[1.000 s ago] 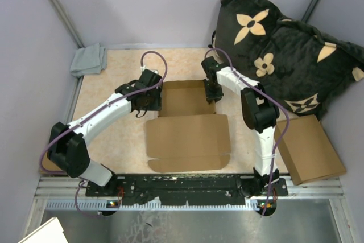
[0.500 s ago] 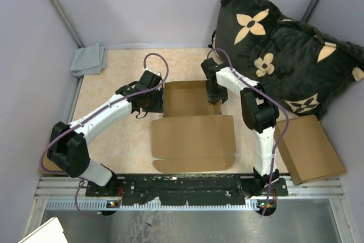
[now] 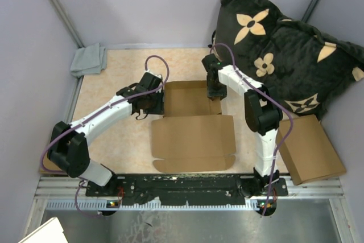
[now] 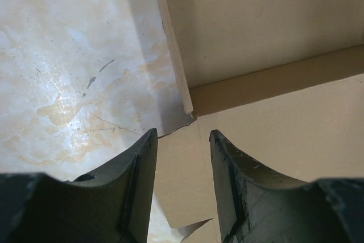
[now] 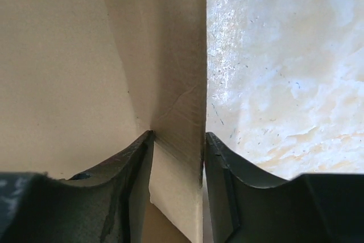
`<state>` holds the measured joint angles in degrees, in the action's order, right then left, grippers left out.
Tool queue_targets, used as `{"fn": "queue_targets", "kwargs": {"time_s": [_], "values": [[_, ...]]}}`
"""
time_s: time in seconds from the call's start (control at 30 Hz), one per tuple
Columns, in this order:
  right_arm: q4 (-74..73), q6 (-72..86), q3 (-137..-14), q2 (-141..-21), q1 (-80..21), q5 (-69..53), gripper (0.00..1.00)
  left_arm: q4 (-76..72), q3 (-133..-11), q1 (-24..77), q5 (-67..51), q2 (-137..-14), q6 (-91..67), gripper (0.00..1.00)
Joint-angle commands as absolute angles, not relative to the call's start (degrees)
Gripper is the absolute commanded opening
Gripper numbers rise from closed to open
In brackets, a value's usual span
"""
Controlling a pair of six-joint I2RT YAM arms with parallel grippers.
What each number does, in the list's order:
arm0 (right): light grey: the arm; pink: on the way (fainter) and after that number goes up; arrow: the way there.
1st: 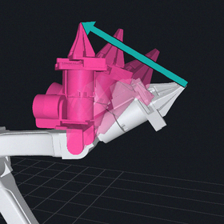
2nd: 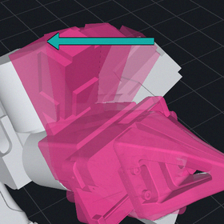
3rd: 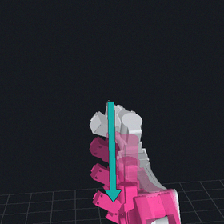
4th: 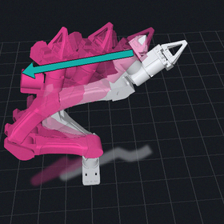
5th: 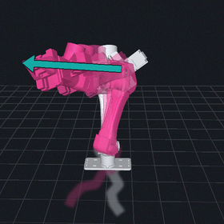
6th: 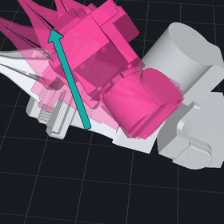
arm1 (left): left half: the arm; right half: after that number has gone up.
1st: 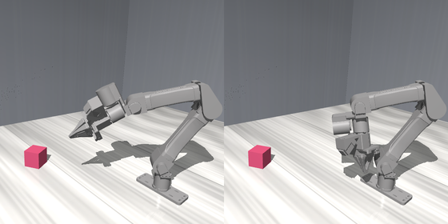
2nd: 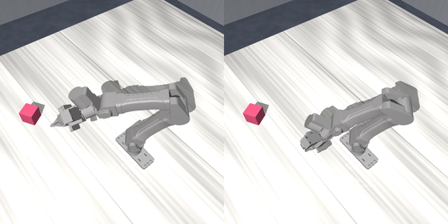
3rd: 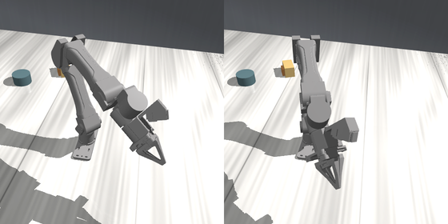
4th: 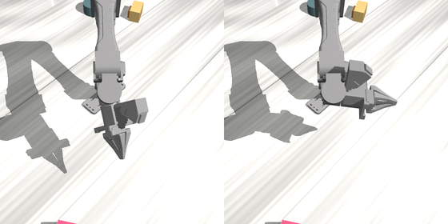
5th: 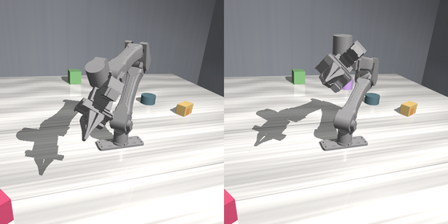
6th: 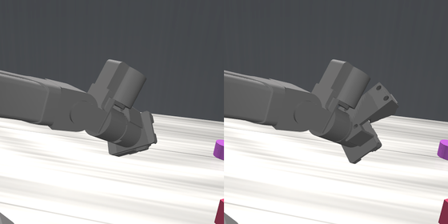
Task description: Fold the paper box
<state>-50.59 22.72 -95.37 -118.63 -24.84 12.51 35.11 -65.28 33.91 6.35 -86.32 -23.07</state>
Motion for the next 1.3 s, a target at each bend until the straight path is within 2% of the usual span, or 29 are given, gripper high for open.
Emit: {"fn": "queue_targets", "kwargs": {"time_s": [0.0,0.1,0.17,0.2,0.47,0.93,1.03,1.13,1.27], "values": [[-52.0,22.7,-98.6,-115.4,-24.5,15.2,0.39,33.4,-63.9,33.6,5.1,-84.6,-22.7,0.48],[-53.0,22.0,-98.5,-116.3,-24.5,16.8,0.29,33.3,-63.7,33.6,4.9,-84.6,-22.5,0.48],[-53.1,21.7,-98.2,-116.8,-24.5,18.4,0.20,33.3,-63.6,33.6,4.9,-84.5,-22.3,0.48],[-52.9,21.6,-97.8,-116.9,-24.5,18.6,0.18,33.2,-63.6,33.6,4.9,-84.6,-22.2,0.48],[-53.3,19.9,-96.7,-118.3,-25.0,22.1,0.13,33.2,-63.6,33.6,4.2,-84.9,-21.8,0.48],[-56.6,20.3,-94.9,-122.6,-28.2,36.9,0.02,34.0,-65.3,33.6,4.5,-86.1,-19.8,0.47],[-56.0,21.8,-93.5,-123.6,-28.2,36.5,0.02,34.1,-65.6,33.5,4.2,-86.1,-19.7,0.47],[-53.3,23.5,-91.7,-122.6,-27.8,33.7,0.14,34.2,-65.7,33.6,4.1,-86.1,-19.6,0.47],[-50.7,25.8,-91.1,-121.8,-26.4,30.4,0.21,34.5,-65.9,33.6,3.9,-86.1,-19.6,0.46]]}}
